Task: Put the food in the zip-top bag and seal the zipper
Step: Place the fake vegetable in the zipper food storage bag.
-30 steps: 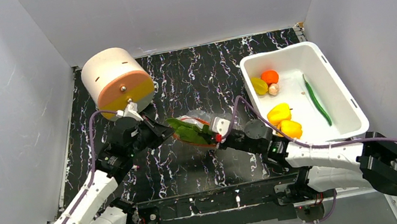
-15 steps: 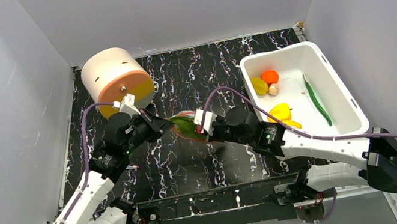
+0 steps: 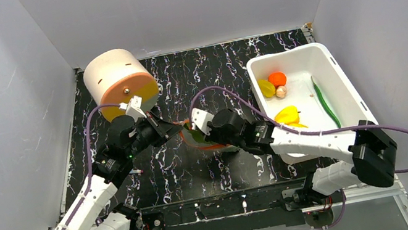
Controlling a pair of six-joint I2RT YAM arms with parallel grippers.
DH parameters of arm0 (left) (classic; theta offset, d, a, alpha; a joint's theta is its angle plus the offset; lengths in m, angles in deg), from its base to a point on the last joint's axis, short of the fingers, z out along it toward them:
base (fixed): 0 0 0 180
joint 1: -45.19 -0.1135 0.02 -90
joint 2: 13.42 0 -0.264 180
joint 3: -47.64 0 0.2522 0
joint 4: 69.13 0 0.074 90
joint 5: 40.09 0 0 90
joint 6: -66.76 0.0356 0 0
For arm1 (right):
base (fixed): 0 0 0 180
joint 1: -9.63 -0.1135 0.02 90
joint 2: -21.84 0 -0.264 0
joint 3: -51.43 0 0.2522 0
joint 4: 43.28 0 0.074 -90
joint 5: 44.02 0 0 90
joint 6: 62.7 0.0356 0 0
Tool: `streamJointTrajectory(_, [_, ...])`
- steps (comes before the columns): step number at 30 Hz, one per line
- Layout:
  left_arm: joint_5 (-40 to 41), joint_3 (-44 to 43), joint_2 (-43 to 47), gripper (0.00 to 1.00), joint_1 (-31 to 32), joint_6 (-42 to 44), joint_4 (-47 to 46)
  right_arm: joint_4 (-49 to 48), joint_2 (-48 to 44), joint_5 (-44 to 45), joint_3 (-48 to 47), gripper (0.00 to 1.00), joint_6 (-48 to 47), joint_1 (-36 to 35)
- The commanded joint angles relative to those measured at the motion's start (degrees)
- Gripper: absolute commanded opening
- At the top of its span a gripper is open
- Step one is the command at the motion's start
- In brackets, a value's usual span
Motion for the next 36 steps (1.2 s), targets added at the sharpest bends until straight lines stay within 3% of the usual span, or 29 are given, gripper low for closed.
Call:
streamJointTrajectory(1, [-3.61,-1.67,0.87,0.0,0.03,-1.26,-5.12,3.17,2.18,4.46,-1.81,0.0,2.73,-0.17])
streamJointTrajectory(13, [-2.77,-0.95,1.94,0.0,-0.02,-1.74,-5.17,6.57,8.33,7.32,-4.64,0.01,3.62,-0.64])
streamJointTrajectory(17, [-2.15,-1.37,1.48,0.0,0.04,-0.95,-4.39,11.35,7.75,2.86,-9.21,0.23,4.48,-0.88])
streamJointTrajectory(22, [-1.0,-1.7,0.99,0.0,0.0,0.61,-3.05,10.13,1.47,-5.15,-10.77,0.41,5.49,-0.84])
streamJointTrajectory(36, [-0.61,-1.19,0.72,0.0,0.03,1.89,-2.67,6.27,-3.36,-9.63,-13.5,0.32,12.71,-0.84])
